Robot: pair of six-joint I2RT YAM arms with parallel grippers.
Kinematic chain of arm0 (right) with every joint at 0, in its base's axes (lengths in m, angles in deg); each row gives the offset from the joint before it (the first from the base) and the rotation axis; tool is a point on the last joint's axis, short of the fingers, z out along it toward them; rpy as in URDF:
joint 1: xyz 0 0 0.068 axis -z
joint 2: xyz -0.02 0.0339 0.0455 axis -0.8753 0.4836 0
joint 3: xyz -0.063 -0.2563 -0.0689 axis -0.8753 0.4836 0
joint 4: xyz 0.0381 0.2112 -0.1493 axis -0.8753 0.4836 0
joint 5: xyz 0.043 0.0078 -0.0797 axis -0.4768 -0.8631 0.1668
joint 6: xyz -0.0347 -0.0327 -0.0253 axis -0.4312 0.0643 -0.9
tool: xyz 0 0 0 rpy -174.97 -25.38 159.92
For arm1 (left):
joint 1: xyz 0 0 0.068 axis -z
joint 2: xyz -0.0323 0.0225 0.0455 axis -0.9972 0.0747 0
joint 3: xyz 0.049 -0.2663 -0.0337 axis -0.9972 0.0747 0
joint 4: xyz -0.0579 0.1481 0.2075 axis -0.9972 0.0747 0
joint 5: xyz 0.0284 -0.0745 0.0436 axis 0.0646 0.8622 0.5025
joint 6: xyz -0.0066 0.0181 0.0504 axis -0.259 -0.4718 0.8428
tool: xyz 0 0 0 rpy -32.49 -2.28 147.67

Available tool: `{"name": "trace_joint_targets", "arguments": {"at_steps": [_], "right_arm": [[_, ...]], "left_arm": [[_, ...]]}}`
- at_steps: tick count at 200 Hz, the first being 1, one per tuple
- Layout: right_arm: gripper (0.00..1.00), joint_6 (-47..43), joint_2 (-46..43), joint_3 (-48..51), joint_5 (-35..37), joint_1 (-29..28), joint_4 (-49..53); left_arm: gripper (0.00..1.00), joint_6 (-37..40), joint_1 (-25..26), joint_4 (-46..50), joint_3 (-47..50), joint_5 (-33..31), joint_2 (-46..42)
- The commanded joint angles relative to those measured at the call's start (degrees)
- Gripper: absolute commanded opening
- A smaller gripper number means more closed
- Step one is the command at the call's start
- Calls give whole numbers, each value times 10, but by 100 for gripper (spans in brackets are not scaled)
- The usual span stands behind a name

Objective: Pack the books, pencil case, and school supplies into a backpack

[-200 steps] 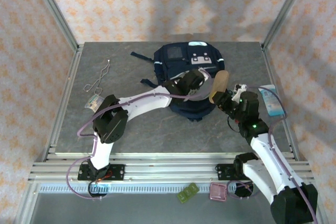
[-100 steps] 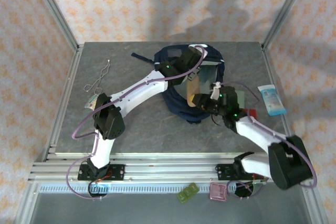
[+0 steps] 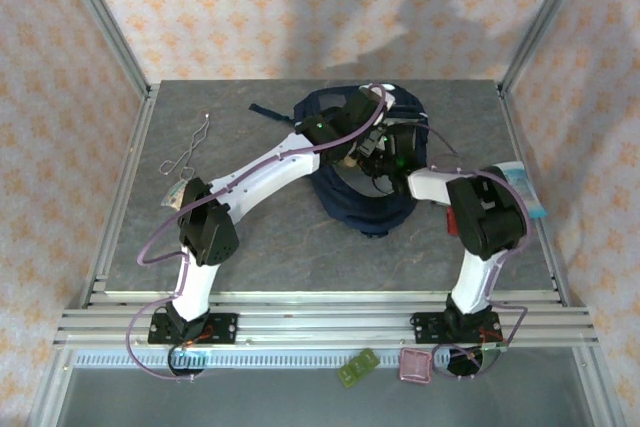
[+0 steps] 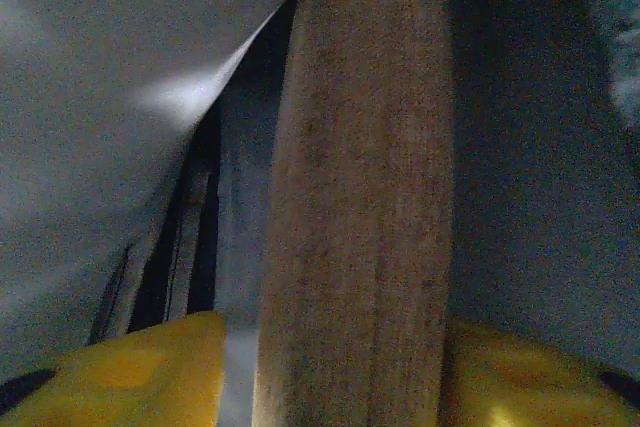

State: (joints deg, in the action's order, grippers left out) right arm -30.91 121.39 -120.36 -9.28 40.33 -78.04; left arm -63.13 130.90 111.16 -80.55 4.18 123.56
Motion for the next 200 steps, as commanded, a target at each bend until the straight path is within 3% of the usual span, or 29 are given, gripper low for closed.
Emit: {"name": "trace_joint_targets", "arguments": {"at_steps": [1, 30, 77, 84, 100, 109, 161, 182, 200], "right_arm": [[63, 25, 5, -20, 45, -1, -67], [69, -20, -65, 19, 60, -2, 10], [67, -83, -272, 170, 87, -3, 147], [67, -90, -305, 190, 90, -3, 161], [65, -99, -376, 227, 100, -3, 192], [65, -102, -414, 243, 111, -3, 210], [64, -85, -542, 303, 213, -2, 292], [61, -45, -575, 329, 265, -3, 323], [61, -34, -616, 364, 266, -3, 297]], "left_arm": [[0, -46, 2, -55, -33, 20, -28], [0, -65, -8, -50, -21, -6, -24], [0, -90, -22, -97, 41, 72, -48], [11, -95, -22, -106, 55, 82, -55], [48, -117, -23, -133, 100, 99, -84], [58, -132, -27, -153, 131, 112, -104], [76, -246, -106, -238, 304, 133, -200], [76, -293, -157, -235, 332, 136, -192], [77, -313, -192, -237, 338, 160, -161]]}}
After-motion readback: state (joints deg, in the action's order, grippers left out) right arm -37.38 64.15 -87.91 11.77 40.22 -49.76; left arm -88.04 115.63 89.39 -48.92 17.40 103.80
